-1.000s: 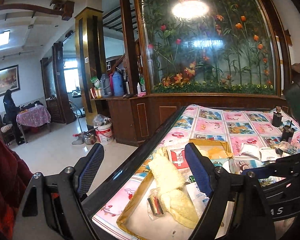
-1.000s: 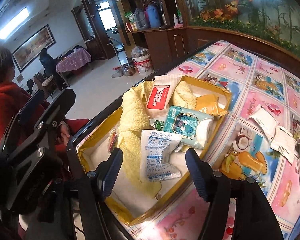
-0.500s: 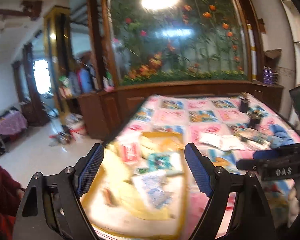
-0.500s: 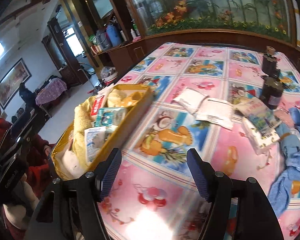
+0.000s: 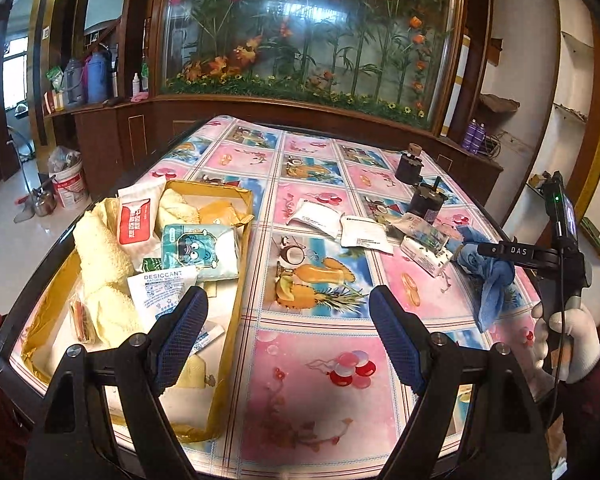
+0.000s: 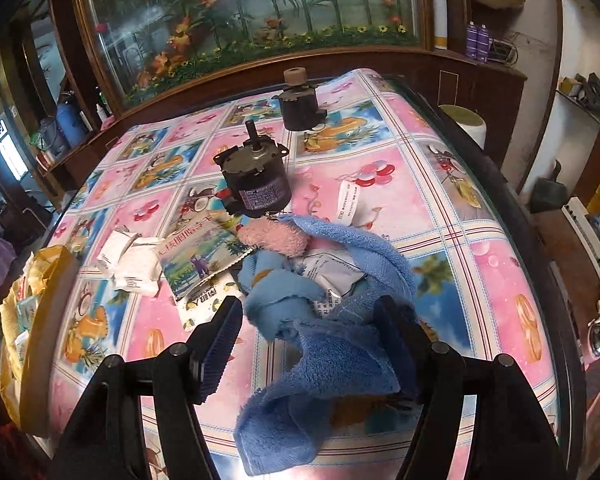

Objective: Organize soft objects

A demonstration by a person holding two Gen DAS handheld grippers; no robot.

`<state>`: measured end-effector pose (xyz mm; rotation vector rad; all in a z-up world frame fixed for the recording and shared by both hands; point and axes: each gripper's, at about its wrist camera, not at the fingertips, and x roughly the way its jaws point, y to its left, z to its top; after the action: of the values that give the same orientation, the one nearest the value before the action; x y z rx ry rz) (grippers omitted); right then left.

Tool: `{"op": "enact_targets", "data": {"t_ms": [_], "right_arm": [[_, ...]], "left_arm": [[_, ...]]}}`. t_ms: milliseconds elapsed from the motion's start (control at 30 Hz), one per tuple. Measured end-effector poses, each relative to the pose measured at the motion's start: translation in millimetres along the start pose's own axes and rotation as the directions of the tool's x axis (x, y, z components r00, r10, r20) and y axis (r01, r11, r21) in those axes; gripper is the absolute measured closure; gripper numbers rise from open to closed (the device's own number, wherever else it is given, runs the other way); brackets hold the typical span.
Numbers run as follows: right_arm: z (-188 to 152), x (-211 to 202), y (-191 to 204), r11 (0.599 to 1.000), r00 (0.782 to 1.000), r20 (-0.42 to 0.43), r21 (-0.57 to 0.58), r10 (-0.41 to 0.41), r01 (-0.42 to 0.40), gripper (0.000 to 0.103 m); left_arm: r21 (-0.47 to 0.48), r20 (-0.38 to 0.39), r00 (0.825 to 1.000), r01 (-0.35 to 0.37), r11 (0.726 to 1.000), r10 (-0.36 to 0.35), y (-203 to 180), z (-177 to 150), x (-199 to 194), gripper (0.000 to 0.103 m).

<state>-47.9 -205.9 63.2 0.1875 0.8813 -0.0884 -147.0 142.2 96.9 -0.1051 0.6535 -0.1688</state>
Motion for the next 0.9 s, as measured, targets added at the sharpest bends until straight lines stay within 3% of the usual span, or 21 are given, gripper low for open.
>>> {"op": "enact_targets", "data": {"t_ms": [233, 400, 467, 533, 600, 733, 900], "right_arm": [[-15, -7, 40, 0.991, 0.991, -0.089, -0.083, 0.099, -0.107, 0.028], [-26, -55, 58, 0.98, 0.984, 0.004, -0.087, 0.18, -0.179, 0.028], [-29, -85, 59, 0.986, 0.982, 0.116, -0.104, 0.146, -0.134, 0.027], [-31, -109, 56, 0.992, 0.968, 0.237, -0.114, 0.085, -0.059, 0.004], [-30, -118, 43, 0.994, 0.949, 0.308, -0.101, 0.07, -0.041, 0.0], [-14, -93, 12, 1.0, 0.976, 0.218, -0.024, 0.025, -0.02, 0.0], [1, -50, -17, 0.996, 0.987, 0.136, 0.004, -0.087, 0.088, 0.0]], "left_arm": [[-0.079, 0.028, 0.999, 0.021, 0.997, -0.019, 26, -2, -28, 0.02], [-0.09, 0.058, 0.998, 0.035, 0.995, -0.03, 36, -5, -48, 0.02], [-0.083, 0.056, 0.998, 0.046, 0.995, -0.041, 34, -3, -49, 0.02], [-0.074, 0.041, 0.998, 0.054, 0.996, -0.051, 30, -2, -46, 0.02], [-0.063, 0.015, 0.997, 0.071, 0.995, -0.07, 25, -1, -39, 0.02], [-0.043, -0.091, 0.992, 0.089, 0.995, -0.092, 8, -3, -13, 0.02], [-0.05, -0.197, 0.961, 0.188, 0.981, -0.194, -10, -10, 14, 0.02]]}}
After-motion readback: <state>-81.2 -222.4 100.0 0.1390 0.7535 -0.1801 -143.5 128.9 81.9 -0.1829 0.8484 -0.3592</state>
